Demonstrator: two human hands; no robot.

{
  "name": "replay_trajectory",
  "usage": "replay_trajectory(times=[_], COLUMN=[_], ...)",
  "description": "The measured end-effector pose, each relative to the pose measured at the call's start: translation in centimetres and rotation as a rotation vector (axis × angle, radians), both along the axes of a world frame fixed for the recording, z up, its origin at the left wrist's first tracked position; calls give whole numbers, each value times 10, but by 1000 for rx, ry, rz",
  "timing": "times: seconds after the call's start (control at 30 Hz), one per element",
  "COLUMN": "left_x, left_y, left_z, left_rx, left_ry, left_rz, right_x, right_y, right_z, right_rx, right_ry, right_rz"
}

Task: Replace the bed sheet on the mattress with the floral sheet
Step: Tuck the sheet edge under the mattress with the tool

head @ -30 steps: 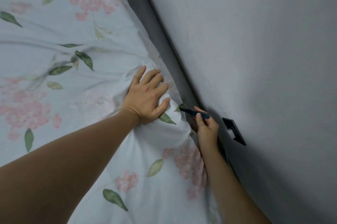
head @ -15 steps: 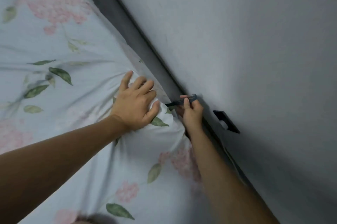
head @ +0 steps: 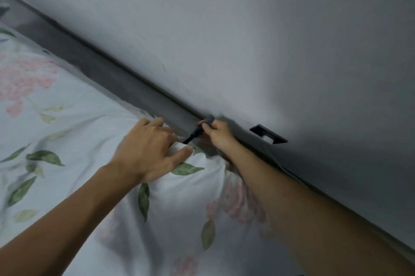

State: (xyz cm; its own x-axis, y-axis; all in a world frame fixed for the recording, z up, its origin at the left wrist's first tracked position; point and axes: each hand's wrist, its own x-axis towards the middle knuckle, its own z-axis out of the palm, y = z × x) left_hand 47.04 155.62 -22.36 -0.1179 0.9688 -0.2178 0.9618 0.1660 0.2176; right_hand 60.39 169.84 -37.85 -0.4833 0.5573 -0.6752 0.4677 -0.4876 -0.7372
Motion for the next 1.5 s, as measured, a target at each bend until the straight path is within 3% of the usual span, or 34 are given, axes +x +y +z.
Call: replay_trajectory(times=[0.1, 0.23, 0.4, 0.6, 0.8, 0.97, 1.13, 1.23, 1.33, 1.5], left_x=[-3, -2, 0, -1, -5, -27, -114, -180, -201, -210], left_y=[0, -4, -3, -2, -2, -7, -32, -47, -55, -43], left_z=[-1, -3, -7, -14, -20, -7, 12, 4, -13, -30], left_rx=[-56, 0, -24, 23, -12, 5, 161, 67, 46, 62], left_ry=[39, 12, 24, 22, 24, -81, 103, 191, 189, 285], left_rz=[21, 21, 17, 42, 12, -13, 252, 447, 516, 371], right_x=[-21, -46, -50, -59, -41, -34, -48, -65, -89, -98], right_y=[3, 15, 7, -7, -7, -13, -2, -7, -35, -80], right_z=[-12, -24, -33, -45, -52, -24, 31, 60, 84, 97], right_rx=[-81, -133, -198, -173, -119, -141, 43, 137, 296, 944], right_ry=[-40, -52, -126, -160, -253, 22, 83, 20, -105, -286], right_rz=[83, -97, 0, -111, -396, -166, 99, 129, 199, 354])
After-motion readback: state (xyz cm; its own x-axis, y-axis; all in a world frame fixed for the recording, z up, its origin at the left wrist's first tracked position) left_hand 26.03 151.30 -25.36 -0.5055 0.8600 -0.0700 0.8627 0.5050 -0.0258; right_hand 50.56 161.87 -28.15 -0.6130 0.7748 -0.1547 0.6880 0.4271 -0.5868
